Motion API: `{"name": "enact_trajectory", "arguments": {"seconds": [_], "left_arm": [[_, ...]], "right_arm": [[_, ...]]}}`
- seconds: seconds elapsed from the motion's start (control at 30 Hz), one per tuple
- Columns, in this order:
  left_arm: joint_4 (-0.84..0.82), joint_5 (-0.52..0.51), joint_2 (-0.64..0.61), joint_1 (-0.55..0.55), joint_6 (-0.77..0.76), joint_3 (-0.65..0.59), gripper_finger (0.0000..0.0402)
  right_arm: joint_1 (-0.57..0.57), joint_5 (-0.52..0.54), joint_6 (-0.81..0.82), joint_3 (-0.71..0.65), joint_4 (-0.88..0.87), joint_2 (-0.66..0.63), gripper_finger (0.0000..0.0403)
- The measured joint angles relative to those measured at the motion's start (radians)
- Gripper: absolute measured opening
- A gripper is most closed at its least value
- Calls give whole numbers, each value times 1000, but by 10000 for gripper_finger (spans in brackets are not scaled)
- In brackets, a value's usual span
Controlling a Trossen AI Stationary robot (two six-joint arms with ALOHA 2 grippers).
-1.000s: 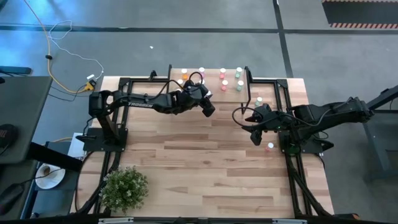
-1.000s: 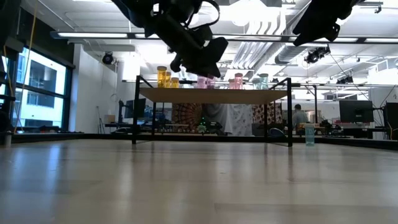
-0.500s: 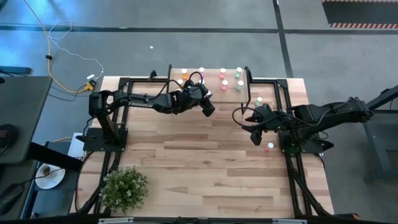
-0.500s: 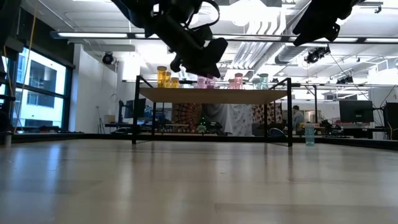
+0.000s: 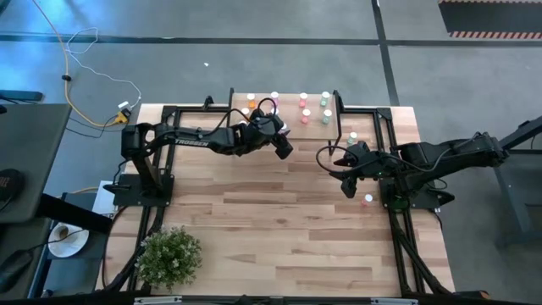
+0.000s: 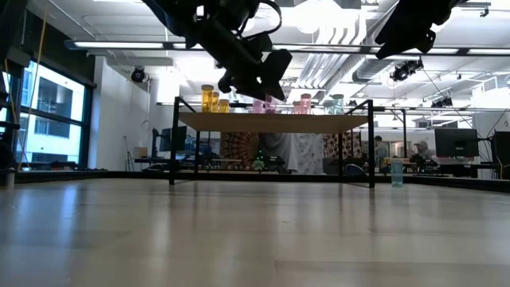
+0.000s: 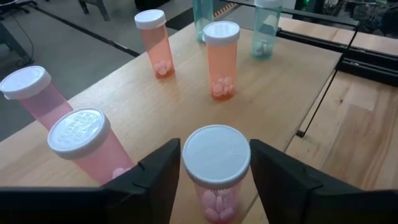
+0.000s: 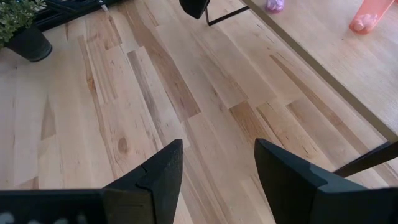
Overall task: Pick and place medicine bottles onto shelf by color
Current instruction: Put the purple pill bottle on the shelf aligned with the other purple pill bottles
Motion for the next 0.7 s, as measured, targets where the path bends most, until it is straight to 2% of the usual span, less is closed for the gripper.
{"name": "enact_trajectory", "arguments": {"seconds": [0.2,0.7], "left_arm": [[0,3,0,0,0,18,196],[-34,1,-56,0,24,41,196]], "right_arm": [[0,0,0,0,0,0,190],[0,0,0,0,-4,0,190]]}}
